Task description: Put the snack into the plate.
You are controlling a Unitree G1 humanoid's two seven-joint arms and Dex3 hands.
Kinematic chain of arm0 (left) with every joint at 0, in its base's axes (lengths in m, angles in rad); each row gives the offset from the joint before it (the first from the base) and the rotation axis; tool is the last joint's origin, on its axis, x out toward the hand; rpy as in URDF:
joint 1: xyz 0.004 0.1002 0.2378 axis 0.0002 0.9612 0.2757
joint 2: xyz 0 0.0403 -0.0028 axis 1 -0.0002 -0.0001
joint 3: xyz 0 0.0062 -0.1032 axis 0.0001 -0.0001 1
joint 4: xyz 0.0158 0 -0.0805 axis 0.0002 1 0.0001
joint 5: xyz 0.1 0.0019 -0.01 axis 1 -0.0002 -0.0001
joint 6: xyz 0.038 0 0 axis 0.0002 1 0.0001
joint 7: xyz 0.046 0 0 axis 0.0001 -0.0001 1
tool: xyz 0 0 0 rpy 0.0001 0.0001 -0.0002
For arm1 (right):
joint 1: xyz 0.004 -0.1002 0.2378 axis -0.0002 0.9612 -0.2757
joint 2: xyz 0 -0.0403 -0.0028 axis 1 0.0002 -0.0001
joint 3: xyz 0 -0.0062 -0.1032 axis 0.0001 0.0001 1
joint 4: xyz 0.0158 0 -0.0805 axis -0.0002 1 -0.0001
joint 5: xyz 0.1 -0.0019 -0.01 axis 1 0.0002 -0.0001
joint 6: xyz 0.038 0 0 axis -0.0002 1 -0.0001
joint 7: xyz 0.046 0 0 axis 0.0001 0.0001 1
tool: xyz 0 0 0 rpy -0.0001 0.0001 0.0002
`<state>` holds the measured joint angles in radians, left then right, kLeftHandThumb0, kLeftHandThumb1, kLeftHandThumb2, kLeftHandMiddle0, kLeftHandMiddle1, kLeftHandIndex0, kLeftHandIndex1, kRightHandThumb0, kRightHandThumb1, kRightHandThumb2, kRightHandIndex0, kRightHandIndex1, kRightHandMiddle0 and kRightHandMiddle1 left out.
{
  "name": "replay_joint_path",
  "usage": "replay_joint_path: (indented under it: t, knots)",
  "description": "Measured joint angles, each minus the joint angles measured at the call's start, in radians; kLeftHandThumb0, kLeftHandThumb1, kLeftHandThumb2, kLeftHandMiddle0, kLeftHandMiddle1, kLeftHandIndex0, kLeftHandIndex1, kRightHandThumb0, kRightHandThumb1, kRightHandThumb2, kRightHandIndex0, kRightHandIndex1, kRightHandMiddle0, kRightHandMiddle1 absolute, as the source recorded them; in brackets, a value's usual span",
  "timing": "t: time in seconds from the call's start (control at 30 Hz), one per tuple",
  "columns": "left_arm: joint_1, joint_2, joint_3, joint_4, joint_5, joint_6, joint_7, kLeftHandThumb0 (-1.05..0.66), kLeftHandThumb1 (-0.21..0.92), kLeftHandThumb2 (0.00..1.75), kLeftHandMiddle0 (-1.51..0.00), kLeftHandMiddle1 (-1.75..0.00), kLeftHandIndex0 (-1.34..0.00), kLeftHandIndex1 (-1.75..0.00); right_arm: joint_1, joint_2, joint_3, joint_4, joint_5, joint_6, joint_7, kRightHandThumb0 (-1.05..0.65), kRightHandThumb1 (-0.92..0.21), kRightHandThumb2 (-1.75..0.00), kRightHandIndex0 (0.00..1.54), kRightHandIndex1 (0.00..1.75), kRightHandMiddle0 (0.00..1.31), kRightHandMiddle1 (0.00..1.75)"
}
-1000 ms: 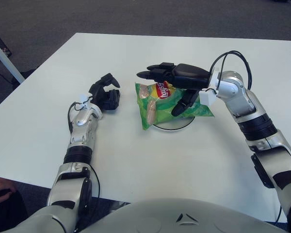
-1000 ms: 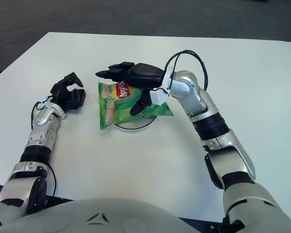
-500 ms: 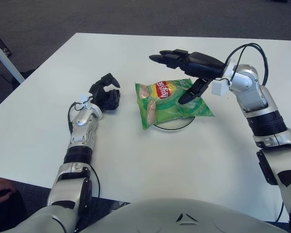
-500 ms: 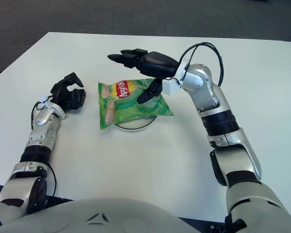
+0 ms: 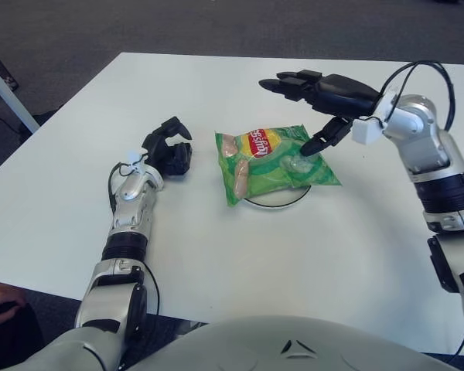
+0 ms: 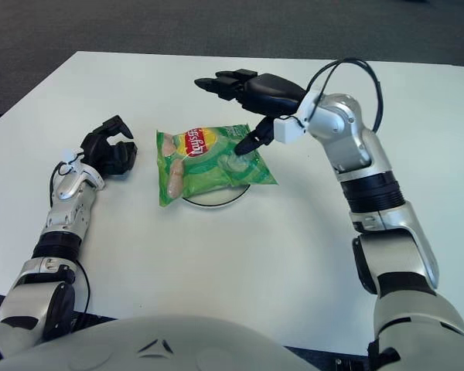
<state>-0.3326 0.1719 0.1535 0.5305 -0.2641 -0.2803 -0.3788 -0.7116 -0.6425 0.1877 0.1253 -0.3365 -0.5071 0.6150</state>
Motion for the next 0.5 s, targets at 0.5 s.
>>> replay_joint_path:
  t: [0.5]
  knots:
    - [0.001,-0.001,0.006,0.005,-0.001,0.0,0.001,-0.49,0.3,1.34,-1.33,-1.75,-0.63,-1.75,0.019,-0.114,-0.079,0.097,-0.049,-0.05,-0.106,-1.05,-0.92,-0.37,0.24,0.14,0.0,0.29]
